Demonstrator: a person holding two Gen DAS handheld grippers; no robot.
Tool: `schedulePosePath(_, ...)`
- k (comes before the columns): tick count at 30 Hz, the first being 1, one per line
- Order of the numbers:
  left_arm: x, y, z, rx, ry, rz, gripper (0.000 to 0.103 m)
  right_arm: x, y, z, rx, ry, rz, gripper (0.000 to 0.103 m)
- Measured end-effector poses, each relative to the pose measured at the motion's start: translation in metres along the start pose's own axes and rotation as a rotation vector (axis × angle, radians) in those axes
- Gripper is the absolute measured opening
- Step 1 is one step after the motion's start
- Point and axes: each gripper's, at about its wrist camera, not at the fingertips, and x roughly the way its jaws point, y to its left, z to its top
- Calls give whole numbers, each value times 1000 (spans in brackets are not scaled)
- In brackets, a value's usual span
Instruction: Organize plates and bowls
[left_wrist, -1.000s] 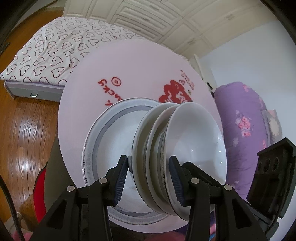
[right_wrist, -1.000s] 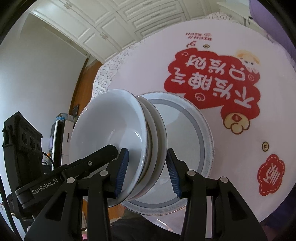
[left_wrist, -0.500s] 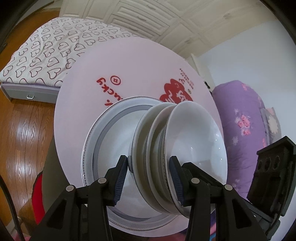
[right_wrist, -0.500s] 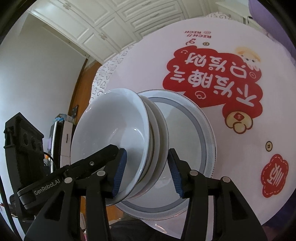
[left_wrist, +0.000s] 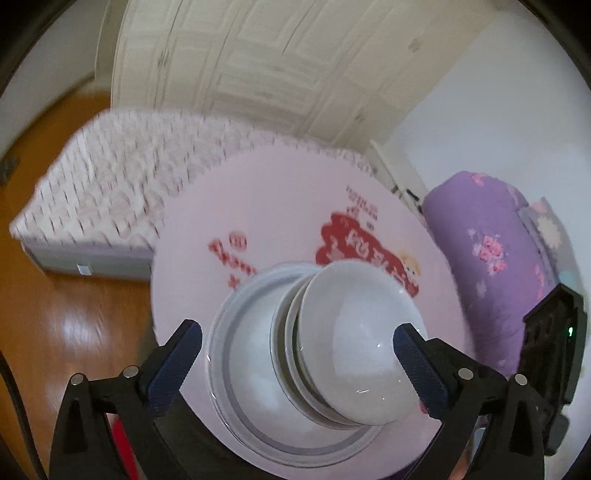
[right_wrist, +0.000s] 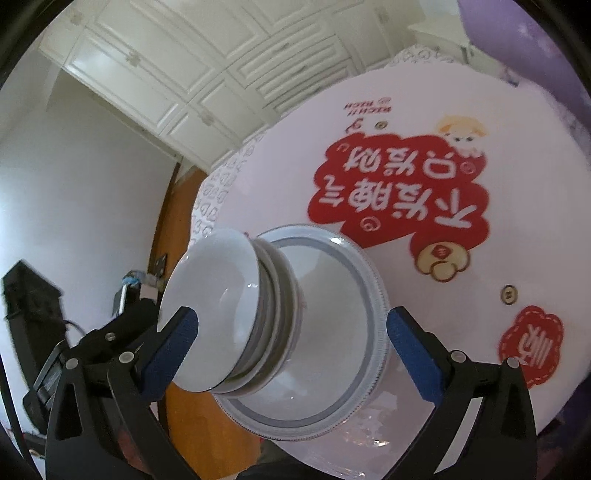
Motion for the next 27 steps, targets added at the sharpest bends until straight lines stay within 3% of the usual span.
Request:
schedulePosePath(11,-90,-50,-40,248,-338,134,102,-71,5,-12,-6,-209,-15,103)
schedulePosePath(20,-148,-52,-94,305,-433,66,102,-135,20,-50,-90,-411,-148,103)
schedulePosePath(27,-187,-48,-142,394,-495,95,102,-170,41,-87,-141,-559,-236,103)
